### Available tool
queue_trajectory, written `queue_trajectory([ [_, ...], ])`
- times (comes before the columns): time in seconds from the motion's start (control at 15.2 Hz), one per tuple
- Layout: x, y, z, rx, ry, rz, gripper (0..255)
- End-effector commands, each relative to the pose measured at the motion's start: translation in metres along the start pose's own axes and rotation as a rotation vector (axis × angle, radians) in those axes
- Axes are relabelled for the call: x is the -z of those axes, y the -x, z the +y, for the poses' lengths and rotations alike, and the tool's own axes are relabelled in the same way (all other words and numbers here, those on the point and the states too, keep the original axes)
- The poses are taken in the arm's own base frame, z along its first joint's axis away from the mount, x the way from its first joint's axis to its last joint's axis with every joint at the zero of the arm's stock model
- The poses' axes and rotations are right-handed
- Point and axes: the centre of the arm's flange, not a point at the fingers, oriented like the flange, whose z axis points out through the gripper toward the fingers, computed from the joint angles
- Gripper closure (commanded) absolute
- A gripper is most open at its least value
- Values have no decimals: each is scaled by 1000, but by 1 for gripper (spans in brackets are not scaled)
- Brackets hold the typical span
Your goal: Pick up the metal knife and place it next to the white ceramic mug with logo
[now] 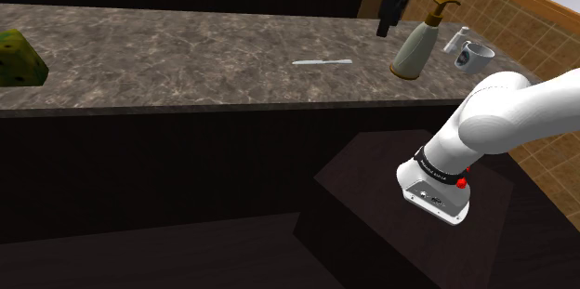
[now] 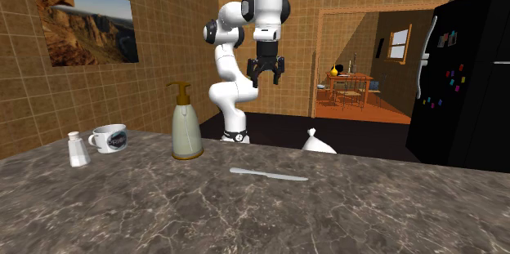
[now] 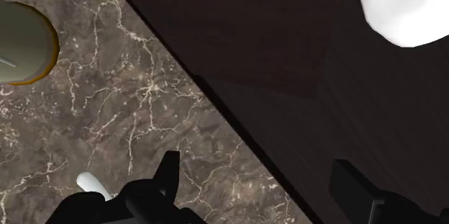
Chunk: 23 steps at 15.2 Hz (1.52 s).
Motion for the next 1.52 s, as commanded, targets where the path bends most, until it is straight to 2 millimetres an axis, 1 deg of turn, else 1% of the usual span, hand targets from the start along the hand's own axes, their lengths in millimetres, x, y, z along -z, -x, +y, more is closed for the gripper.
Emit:
queue_trajectory([
  [0.0, 0, 0, 0, 0, 0, 0, 0],
  [0.4, -44, -41, 43, 212, 33, 25, 0],
  [0.79, -86, -91, 78, 423, 66, 49, 0],
  [1.12, -119, -138, 100, 600, 93, 70, 0],
  [1.45, -151, -189, 114, 776, 121, 91, 0],
])
